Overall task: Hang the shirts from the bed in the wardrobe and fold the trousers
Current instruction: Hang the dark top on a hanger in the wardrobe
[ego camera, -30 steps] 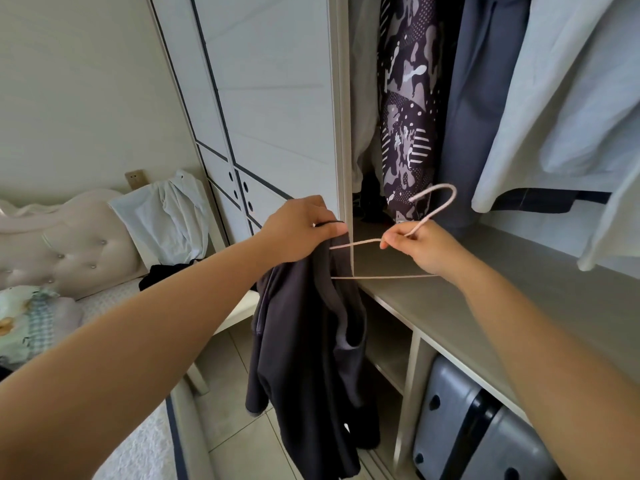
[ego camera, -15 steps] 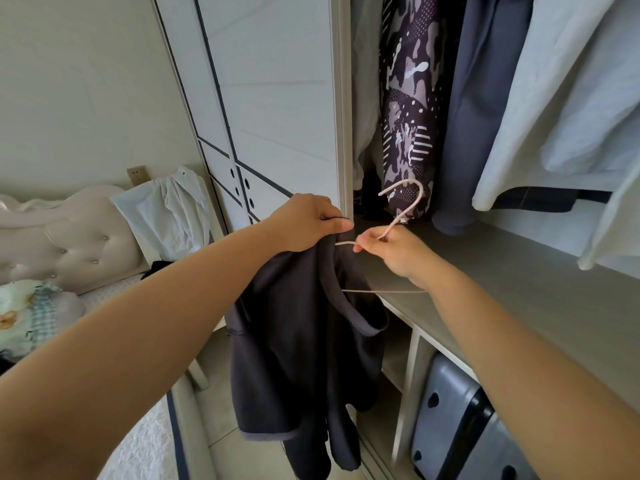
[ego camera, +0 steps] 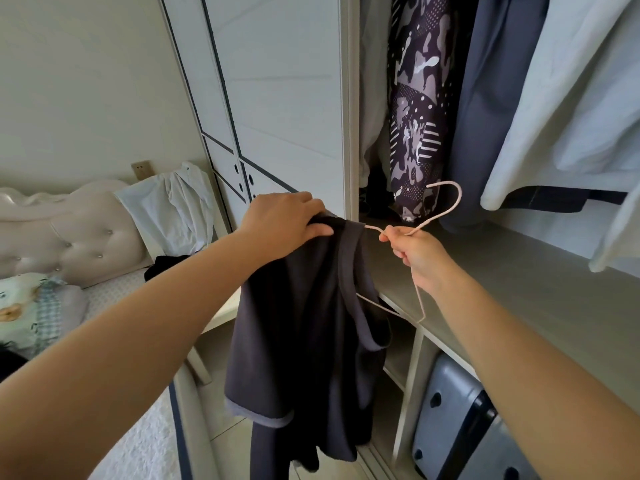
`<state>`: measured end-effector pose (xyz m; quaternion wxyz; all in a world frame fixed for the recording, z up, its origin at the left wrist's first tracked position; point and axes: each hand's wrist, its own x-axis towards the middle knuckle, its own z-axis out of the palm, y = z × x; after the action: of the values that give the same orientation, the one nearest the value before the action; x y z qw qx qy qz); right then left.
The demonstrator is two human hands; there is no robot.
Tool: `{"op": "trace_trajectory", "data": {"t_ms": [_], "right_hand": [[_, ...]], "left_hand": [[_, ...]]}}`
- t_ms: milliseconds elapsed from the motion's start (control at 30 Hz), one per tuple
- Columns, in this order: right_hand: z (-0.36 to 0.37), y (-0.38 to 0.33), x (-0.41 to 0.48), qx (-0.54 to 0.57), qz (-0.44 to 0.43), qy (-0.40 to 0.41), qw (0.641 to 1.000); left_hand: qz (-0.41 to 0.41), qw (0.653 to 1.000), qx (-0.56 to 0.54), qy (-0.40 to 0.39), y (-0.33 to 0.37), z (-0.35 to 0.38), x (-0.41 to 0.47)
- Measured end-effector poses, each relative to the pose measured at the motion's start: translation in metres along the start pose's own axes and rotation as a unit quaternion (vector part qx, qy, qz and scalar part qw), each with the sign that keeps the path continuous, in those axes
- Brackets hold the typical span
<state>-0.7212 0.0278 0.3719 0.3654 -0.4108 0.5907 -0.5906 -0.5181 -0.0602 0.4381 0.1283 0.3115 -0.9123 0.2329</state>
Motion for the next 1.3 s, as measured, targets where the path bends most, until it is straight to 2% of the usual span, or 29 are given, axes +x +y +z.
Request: {"op": "trace_trajectory", "data": {"t_ms": [133, 333, 533, 733, 867, 900, 933, 967, 1033, 1067, 1100, 1133, 1200, 1233, 1300], "right_hand": [[0.011, -0.008, 0.003, -0.026, -0.040, -0.024, 0.999], [0.022, -0.010, 0.012, -0.042, -0.059, 0.007, 0.997], [0.024, -0.014, 0.015, -0.109, -0.052, -0.028, 0.992], [0.020, -0.012, 0.015, -0.149, -0.059, -0.063, 0.985], [0.014, -0.003, 0.011, -0.171, -0.048, -0.106, 0.978], [0.015, 0.002, 0.009, -0.175, -0.067, -0.088, 0.978], [0.015, 0.008, 0.006, -0.193, -0.113, -0.034, 0.974], [0.016, 0.015, 0.001, -0.226, -0.186, 0.053, 0.955], [0.012, 0.030, -0.012, -0.327, -0.322, 0.224, 0.860], [0.009, 0.039, -0.018, -0.377, -0.362, 0.257, 0.813], [0.007, 0.051, -0.025, -0.420, -0.387, 0.241, 0.784], [0.005, 0.066, -0.031, -0.449, -0.401, 0.199, 0.773], [0.004, 0.091, -0.039, -0.467, -0.362, 0.130, 0.796], [0.005, 0.100, -0.040, -0.472, -0.303, 0.120, 0.819], [0.008, 0.113, -0.035, -0.467, -0.124, 0.104, 0.869]], "left_hand": [[-0.002, 0.998, -0.067, -0.015, 0.001, 0.001, -0.002], [-0.022, 0.984, -0.156, -0.081, 0.013, 0.003, 0.005], [-0.057, 0.979, -0.189, -0.059, 0.016, 0.009, 0.005], [-0.099, 0.955, -0.273, -0.052, 0.025, 0.020, -0.002], [-0.111, 0.962, -0.245, -0.052, 0.028, 0.030, -0.005], [-0.117, 0.963, -0.237, -0.046, 0.030, 0.031, -0.006], [-0.126, 0.963, -0.237, -0.036, 0.030, 0.033, -0.007], [-0.141, 0.960, -0.242, -0.025, 0.031, 0.033, -0.008], [-0.177, 0.949, -0.262, 0.000, 0.030, 0.034, -0.011], [-0.191, 0.944, -0.270, 0.014, 0.028, 0.034, -0.013], [-0.200, 0.940, -0.275, 0.027, 0.027, 0.033, -0.014], [-0.206, 0.938, -0.276, 0.039, 0.025, 0.033, -0.015], [-0.206, 0.937, -0.275, 0.062, 0.023, 0.030, -0.016], [-0.201, 0.936, -0.279, 0.072, 0.023, 0.028, -0.017], [-0.189, 0.931, -0.297, 0.092, 0.023, 0.023, -0.018]]}}
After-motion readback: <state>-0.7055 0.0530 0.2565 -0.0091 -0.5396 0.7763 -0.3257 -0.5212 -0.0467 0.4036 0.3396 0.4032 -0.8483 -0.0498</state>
